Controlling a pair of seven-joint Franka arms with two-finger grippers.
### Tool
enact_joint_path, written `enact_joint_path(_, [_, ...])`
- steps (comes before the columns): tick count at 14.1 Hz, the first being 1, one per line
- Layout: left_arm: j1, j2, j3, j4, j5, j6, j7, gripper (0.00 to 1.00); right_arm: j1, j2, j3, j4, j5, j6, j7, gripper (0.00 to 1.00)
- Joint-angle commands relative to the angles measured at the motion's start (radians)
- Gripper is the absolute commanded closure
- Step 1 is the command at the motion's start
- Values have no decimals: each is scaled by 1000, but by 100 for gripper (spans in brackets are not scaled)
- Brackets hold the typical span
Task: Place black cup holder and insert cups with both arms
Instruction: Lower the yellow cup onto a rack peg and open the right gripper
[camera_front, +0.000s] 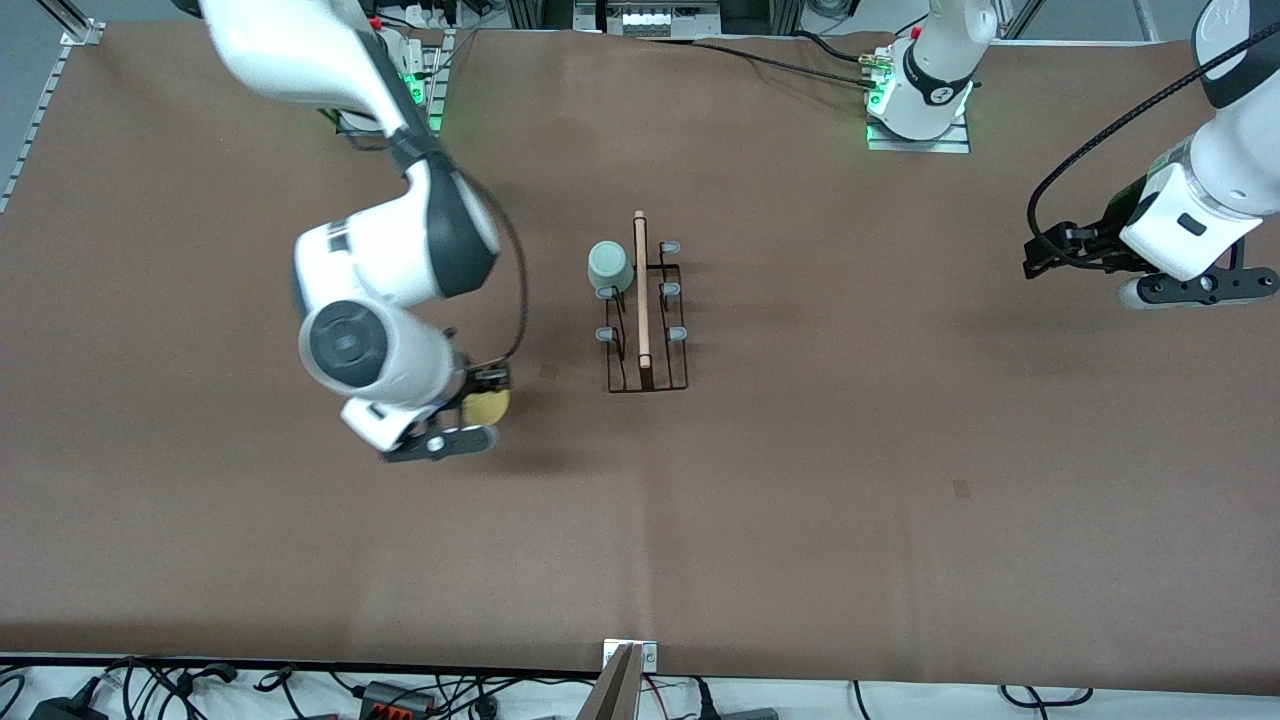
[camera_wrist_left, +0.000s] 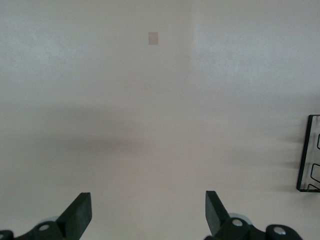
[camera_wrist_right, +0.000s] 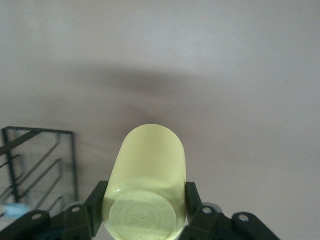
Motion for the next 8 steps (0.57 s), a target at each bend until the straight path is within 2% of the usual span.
enact_joint_path(1, [6,-10,1,3,-23,-15,24,0,57,11,3,40,21,-5,121,77])
enact_joint_path(6, [5,-10,4,3,-14,-15,24,0,97,11,4,41,149,2,213,76])
enact_joint_path(8, [8,-7,10,2,-8,-15,26,0,120,15,6,39,162,15,226,76])
